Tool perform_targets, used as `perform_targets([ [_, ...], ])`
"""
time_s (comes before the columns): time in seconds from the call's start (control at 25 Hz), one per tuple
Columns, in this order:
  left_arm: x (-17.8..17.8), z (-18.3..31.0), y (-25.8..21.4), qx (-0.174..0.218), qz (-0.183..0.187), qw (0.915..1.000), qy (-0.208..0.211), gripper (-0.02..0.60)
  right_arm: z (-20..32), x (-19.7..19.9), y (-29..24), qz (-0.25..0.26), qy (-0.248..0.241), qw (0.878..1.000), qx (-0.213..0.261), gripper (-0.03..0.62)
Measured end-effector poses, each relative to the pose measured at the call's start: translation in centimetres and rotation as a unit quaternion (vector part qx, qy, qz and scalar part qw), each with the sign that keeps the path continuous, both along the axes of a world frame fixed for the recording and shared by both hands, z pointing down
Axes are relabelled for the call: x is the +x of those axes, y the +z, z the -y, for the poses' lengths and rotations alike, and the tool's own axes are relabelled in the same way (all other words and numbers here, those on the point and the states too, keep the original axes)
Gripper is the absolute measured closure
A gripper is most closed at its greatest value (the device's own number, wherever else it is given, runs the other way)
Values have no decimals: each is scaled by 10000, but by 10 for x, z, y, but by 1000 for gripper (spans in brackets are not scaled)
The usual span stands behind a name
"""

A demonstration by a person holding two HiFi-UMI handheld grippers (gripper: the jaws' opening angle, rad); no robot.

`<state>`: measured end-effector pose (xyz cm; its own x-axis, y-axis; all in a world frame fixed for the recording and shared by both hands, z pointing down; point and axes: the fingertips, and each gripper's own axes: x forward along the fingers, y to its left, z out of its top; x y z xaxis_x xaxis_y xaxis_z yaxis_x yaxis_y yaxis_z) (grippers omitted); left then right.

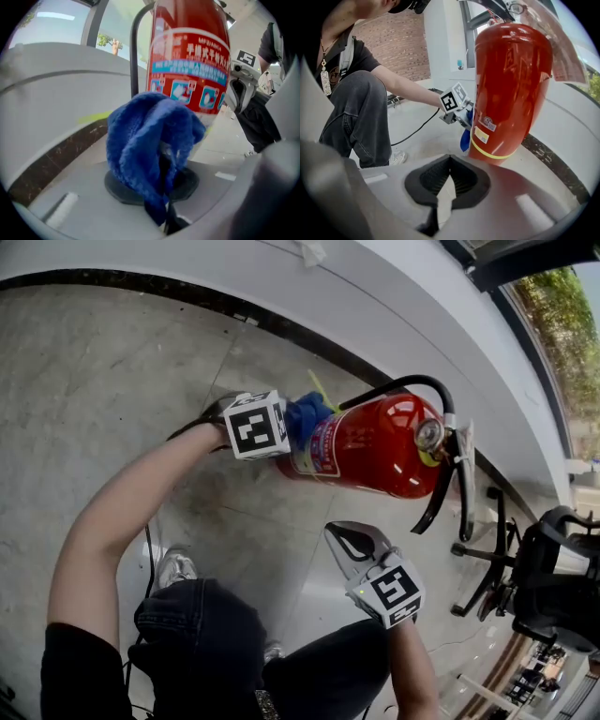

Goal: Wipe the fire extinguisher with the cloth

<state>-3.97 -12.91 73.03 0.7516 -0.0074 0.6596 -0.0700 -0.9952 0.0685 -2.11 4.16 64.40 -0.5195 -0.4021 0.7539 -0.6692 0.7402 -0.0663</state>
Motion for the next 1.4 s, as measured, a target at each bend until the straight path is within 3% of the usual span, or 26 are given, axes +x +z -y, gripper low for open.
perform_targets([
  [0.24,-7,-3,61,-305,471,9982,-190,535,-2,-2,6,1,51,10000,-70,591],
  [0.44,-9,-21,87,-608,772,9952,-23,535,-3,6,4,15,244,9997,-92,591],
  [0.64,-15,-45,94,-524,1113,9922,207,532,-11,16,-3,87,365,9993,-51,591],
  [0.8,-10,-79,90,-724,1070,9907,433,529,-22,18,-11,136,319,9994,40,591],
  [0.96,-6,-99,90,-667,1215,9897,351,525,-36,26,-19,160,328,9993,98,591],
  [1.16,11,-128,70,-699,1024,9913,431,525,-53,46,-30,118,367,9991,180,591],
  [1.4,10,-126,10,-552,387,9975,191,525,-44,44,-47,476,377,9973,412,591],
])
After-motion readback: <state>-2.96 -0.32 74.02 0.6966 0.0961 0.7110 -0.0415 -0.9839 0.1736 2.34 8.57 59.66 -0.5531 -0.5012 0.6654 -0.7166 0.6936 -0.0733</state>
